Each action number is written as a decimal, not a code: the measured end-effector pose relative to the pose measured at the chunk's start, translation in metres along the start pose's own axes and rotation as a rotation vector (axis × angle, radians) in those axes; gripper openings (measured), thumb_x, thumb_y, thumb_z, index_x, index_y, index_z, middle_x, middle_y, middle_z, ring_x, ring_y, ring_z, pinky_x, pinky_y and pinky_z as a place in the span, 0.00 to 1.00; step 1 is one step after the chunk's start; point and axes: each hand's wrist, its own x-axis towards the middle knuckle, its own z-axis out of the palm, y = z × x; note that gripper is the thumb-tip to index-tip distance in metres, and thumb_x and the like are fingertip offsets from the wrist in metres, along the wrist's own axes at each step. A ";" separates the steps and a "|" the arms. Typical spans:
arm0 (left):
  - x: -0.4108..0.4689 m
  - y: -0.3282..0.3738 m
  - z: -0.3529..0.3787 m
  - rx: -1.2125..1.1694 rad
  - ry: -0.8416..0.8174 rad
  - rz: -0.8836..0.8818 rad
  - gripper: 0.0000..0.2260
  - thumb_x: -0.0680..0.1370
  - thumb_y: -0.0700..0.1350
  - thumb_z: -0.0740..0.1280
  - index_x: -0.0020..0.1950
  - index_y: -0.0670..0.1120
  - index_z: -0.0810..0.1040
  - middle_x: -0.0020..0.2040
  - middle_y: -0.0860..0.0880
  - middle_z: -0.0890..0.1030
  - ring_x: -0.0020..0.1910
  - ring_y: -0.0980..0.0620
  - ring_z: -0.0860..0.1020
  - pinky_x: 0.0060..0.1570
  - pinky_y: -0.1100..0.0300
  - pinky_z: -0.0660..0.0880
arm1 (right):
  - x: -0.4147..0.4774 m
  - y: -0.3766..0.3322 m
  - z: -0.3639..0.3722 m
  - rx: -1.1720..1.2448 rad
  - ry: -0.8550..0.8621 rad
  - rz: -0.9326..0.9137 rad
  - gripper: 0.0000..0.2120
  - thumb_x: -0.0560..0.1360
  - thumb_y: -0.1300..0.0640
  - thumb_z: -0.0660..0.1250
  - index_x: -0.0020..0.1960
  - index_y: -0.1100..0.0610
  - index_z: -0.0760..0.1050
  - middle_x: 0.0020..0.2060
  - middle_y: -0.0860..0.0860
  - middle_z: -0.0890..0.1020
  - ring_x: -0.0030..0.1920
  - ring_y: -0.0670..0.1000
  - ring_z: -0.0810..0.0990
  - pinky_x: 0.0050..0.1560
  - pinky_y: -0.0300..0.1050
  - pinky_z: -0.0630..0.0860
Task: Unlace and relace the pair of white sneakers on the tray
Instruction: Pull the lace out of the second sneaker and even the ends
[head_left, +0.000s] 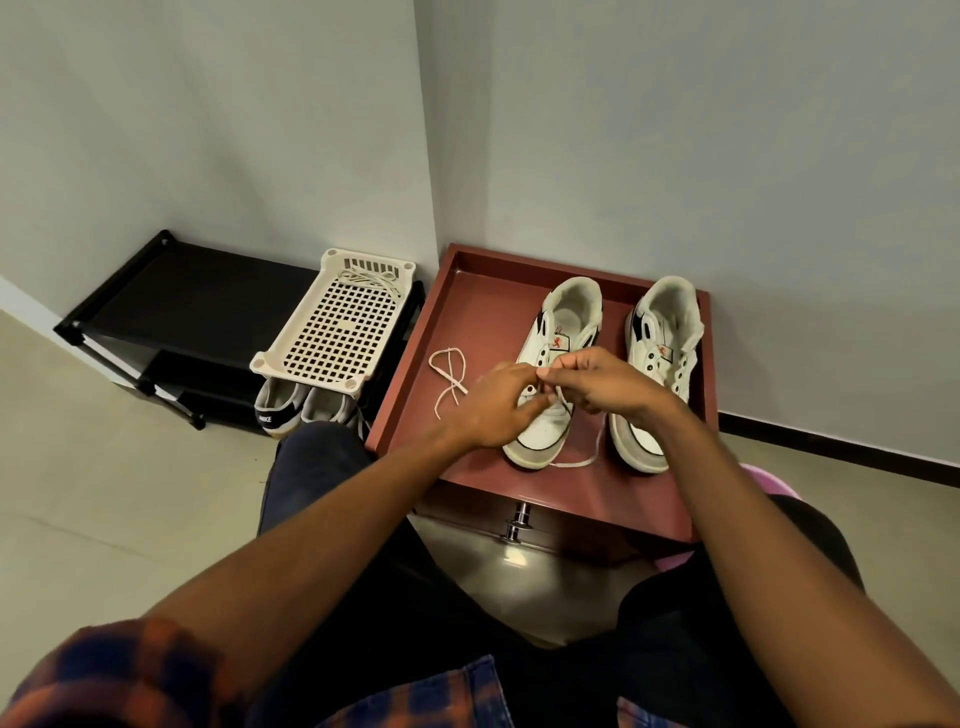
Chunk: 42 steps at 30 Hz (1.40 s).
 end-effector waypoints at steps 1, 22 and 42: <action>0.000 -0.001 -0.001 -0.045 0.021 -0.039 0.12 0.80 0.48 0.63 0.49 0.43 0.82 0.43 0.53 0.79 0.42 0.54 0.76 0.49 0.57 0.69 | 0.001 0.000 -0.001 -0.001 0.027 0.008 0.15 0.82 0.53 0.67 0.38 0.58 0.76 0.21 0.44 0.66 0.23 0.43 0.59 0.25 0.35 0.57; -0.024 -0.048 -0.038 0.441 0.061 -0.300 0.13 0.81 0.53 0.63 0.52 0.47 0.84 0.52 0.49 0.81 0.53 0.44 0.76 0.49 0.48 0.76 | -0.026 0.029 -0.018 -0.105 -0.130 0.257 0.17 0.84 0.49 0.61 0.40 0.57 0.71 0.23 0.50 0.67 0.20 0.47 0.64 0.22 0.37 0.58; -0.038 0.008 0.009 -0.179 -0.287 -0.230 0.05 0.80 0.43 0.69 0.50 0.43 0.82 0.42 0.51 0.83 0.37 0.66 0.77 0.41 0.70 0.73 | -0.027 0.032 0.036 0.061 -0.117 0.178 0.19 0.82 0.51 0.67 0.33 0.55 0.73 0.23 0.48 0.69 0.24 0.46 0.63 0.24 0.37 0.59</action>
